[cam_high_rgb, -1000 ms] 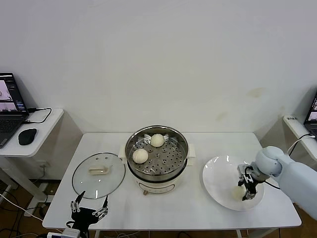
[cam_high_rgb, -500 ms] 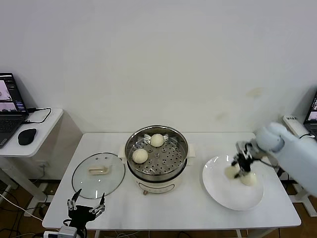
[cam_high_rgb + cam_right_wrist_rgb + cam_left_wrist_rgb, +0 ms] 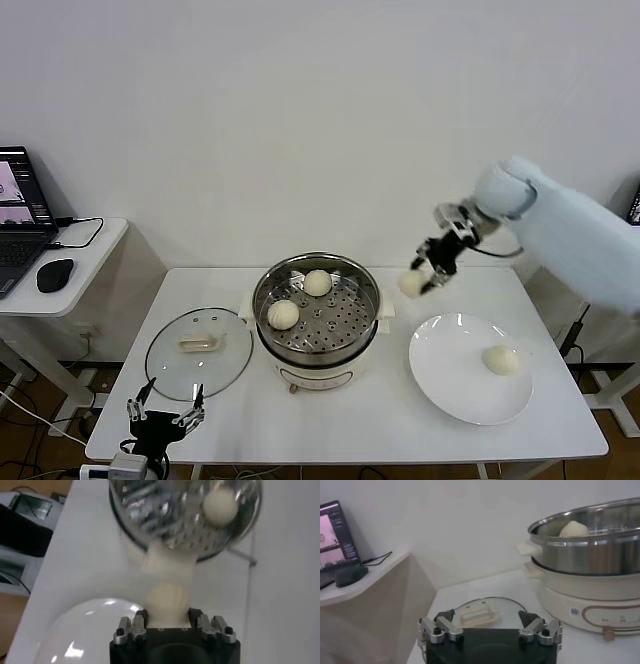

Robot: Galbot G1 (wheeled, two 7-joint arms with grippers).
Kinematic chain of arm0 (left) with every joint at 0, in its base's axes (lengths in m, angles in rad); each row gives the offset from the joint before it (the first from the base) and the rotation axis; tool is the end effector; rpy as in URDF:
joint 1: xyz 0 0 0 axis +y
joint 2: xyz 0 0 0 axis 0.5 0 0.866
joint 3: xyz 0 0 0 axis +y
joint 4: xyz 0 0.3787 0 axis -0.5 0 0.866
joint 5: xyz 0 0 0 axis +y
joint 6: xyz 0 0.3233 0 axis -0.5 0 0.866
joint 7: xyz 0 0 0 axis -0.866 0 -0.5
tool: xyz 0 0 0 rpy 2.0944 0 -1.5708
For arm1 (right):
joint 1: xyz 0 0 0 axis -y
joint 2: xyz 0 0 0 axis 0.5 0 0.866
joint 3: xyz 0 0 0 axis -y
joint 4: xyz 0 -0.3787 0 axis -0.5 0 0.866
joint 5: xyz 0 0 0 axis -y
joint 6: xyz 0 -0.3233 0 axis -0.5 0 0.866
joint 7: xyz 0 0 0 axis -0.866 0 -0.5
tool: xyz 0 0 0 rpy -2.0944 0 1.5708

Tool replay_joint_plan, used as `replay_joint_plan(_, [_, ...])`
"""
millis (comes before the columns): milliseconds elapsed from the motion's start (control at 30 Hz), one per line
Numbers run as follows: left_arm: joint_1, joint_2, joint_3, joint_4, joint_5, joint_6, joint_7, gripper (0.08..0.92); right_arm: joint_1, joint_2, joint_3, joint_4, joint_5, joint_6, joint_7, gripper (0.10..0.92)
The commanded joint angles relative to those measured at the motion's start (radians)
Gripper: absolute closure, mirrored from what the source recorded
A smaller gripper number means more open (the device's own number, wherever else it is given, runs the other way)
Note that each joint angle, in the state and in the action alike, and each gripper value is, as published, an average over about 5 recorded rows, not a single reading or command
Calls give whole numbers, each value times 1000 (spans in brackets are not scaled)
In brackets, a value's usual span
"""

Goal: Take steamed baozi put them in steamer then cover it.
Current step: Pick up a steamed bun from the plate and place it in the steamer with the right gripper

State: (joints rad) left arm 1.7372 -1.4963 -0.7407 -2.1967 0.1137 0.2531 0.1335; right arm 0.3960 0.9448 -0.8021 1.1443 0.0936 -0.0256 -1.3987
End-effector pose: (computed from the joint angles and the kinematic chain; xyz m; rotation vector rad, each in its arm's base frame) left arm 0.0798 0.0704 -0.3052 0.0423 -2.7850 -0.3765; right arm 0.5869 -0.0688 -0.0033 1.6976 -1.3608 1.5431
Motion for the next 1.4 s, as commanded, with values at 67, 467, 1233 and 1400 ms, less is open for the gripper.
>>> replay_joint_plan(67, [-2, 2, -10, 13, -11, -6, -16, 177, 150, 265, -116, -147, 53, 293, -3, 508])
replay_joint_plan(467, [2, 4, -5, 0, -11, -5, -9, 177, 166, 339, -328, -67, 18, 516, 57, 508])
replay_joint_plan(1233, [-13, -5, -7, 16, -30, -7, -10, 177, 23, 351, -322, 129, -371, 673, 177, 499])
replay_joint_plan(1400, [-19, -4, -4, 24, -30, -7, -9, 177, -7, 344, -325, 142, -379, 652, 191, 501])
